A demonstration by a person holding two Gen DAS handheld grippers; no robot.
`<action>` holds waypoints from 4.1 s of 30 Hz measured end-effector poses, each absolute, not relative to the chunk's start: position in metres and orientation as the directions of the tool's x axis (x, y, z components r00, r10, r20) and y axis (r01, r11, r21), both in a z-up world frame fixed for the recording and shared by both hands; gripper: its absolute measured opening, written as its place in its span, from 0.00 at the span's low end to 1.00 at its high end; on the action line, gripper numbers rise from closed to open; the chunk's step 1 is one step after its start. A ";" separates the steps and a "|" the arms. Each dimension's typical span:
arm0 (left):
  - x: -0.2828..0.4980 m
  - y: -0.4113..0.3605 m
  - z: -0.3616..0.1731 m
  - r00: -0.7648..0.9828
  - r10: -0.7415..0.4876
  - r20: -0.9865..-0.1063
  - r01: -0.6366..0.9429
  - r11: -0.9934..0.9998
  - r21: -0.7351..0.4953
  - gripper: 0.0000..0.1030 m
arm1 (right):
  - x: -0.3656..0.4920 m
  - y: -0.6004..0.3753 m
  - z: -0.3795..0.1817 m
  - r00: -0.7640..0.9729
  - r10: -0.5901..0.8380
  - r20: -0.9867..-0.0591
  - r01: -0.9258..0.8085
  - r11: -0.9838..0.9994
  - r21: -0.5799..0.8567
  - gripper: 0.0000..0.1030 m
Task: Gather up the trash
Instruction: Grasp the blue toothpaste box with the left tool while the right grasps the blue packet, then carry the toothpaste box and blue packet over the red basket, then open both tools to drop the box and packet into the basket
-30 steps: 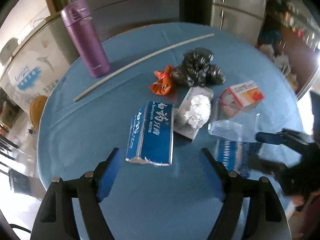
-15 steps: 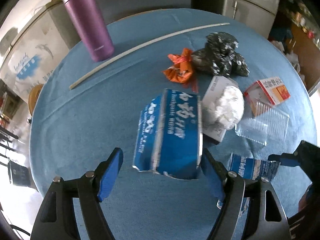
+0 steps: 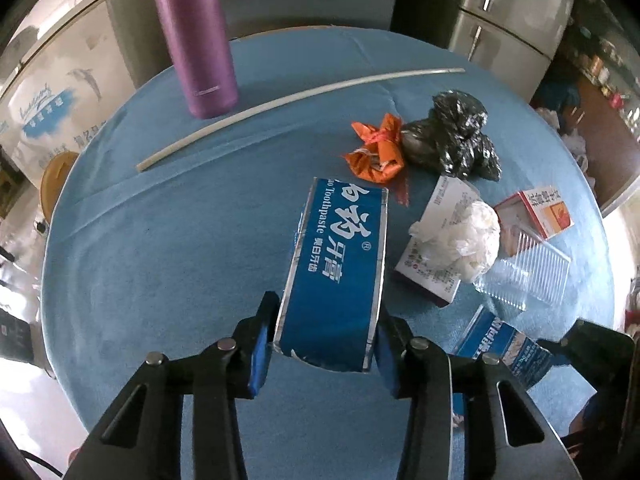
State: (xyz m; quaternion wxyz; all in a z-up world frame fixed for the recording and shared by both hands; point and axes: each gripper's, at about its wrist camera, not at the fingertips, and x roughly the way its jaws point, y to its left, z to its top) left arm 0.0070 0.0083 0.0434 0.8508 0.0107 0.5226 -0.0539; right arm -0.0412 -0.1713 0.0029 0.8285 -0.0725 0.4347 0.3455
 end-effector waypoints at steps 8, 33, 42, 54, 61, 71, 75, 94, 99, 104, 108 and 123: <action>-0.028 0.023 0.060 0.483 -0.053 -0.874 0.058 0.998 -0.029 0.44 | -0.049 -0.190 0.005 0.349 0.538 -0.767 -0.562 0.775 0.287 0.55; -0.148 0.065 0.114 0.602 -0.022 -0.798 -0.011 0.999 -0.035 0.44 | -0.055 -0.131 0.004 0.531 0.321 -0.785 -0.455 0.889 0.056 0.59; -0.173 0.076 0.124 0.633 -0.010 -0.774 -0.034 0.999 -0.041 0.44 | -0.074 -0.132 0.026 0.549 0.381 -0.744 -0.461 0.881 0.111 0.59; -0.215 0.124 0.114 0.613 0.055 -0.788 -0.155 0.987 -0.052 0.44 | -0.104 -0.109 0.070 0.518 0.547 -0.657 -0.536 0.807 0.249 0.59; -0.244 0.163 0.110 0.611 0.132 -0.781 -0.262 0.964 -0.042 0.44 | -0.124 -0.069 0.084 0.443 0.642 -0.625 -0.626 0.721 0.297 0.59; -0.284 0.207 0.103 0.582 0.222 -0.782 -0.372 0.928 -0.014 0.44 | -0.143 -0.011 0.088 0.287 0.742 -0.605 -0.716 0.586 0.379 0.59; -0.304 0.225 0.091 0.540 0.248 -0.804 -0.418 0.908 -0.001 0.44 | -0.144 0.011 0.083 0.214 0.765 -0.608 -0.731 0.538 0.419 0.59; -0.324 0.266 0.020 0.371 0.178 -0.911 -0.477 0.879 -0.022 0.47 | -0.141 0.129 0.010 -0.123 0.742 -0.659 -0.663 0.433 0.611 0.61; -0.322 0.267 0.013 0.361 0.142 -0.922 -0.472 0.880 -0.049 0.54 | -0.137 0.142 -0.003 -0.151 0.720 -0.677 -0.640 0.450 0.622 0.61; -0.323 0.272 0.011 0.346 0.143 -0.927 -0.493 0.868 -0.051 0.58 | -0.138 0.128 -0.003 -0.107 0.734 -0.671 -0.645 0.462 0.608 0.61; -0.322 0.271 0.010 0.340 0.122 -0.932 -0.498 0.865 -0.069 0.58 | -0.137 0.111 0.003 -0.073 0.738 -0.670 -0.643 0.479 0.597 0.61; -0.274 0.197 0.039 0.401 0.097 -0.911 -0.319 0.947 -0.040 0.58 | -0.108 -0.004 0.035 0.121 0.803 -0.583 -0.546 0.545 0.637 0.61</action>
